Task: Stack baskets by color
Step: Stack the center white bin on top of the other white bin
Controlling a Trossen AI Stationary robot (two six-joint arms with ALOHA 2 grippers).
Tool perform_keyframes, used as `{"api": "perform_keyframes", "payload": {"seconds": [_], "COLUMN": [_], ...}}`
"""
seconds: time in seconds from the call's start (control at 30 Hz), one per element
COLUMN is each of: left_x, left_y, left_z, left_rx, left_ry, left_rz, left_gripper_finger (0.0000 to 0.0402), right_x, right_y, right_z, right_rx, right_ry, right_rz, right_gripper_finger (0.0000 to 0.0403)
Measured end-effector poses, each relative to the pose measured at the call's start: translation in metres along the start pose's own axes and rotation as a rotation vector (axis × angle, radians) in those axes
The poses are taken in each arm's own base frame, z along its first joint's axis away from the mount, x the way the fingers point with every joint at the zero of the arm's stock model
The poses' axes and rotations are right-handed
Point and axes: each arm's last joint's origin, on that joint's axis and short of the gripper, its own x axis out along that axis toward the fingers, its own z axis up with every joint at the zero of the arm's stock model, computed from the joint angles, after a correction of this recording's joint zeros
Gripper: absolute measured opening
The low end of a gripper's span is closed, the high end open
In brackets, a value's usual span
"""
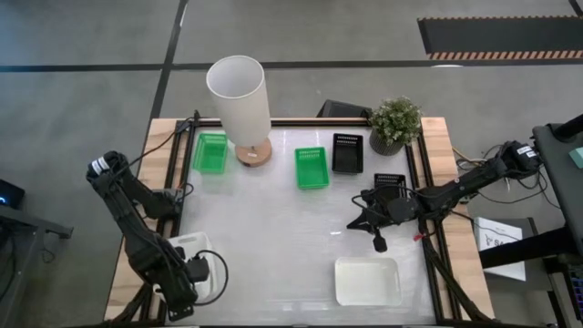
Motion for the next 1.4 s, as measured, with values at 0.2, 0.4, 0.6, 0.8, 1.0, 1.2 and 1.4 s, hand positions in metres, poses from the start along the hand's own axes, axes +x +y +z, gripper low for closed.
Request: {"api": "perform_keyframes", "payload": {"seconds": [0.2,0.4,0.6,0.8,1.0,1.2,1.4], "left_x": [-0.017,-0.028,-0.006,0.012,0.017,0.010,-0.002], "left_y": [0.004,0.008,0.005,-0.001,-0.004,-0.003,0.000], "left_z": [-0.005,-0.005,0.001,0.007,0.010,0.014,0.020], "left_rx": [-0.036,-0.051,-0.023,-0.028,-0.015,-0.053,-0.065], "left_ry": [-0.009,-0.102,-0.060,-0.033,-0.042,-0.060,-0.137], "left_rz": [0.076,0.182,0.319,0.400,0.398,0.378,0.357], "left_gripper_finger": [0.0000,0.0000,0.0000,0.0001,0.0000,0.0000,0.0000], "right_x": [0.000,0.000,0.000,0.000,0.000,0.000,0.000], "right_y": [0.000,0.000,0.000,0.000,0.000,0.000,0.000], "right_z": [0.000,0.000,0.000,0.000,0.000,0.000,0.000], "right_rx": [0.000,0.000,0.007,0.008,0.008,0.008,0.008], "right_ry": [0.000,0.000,0.000,0.000,0.000,-0.001,0.000], "right_rz": [0.000,0.000,0.000,0.000,-0.001,-0.001,-0.001], "right_gripper_finger": [0.0009,0.0009,0.0009,0.0009,0.0009,0.0009,0.0009]}}
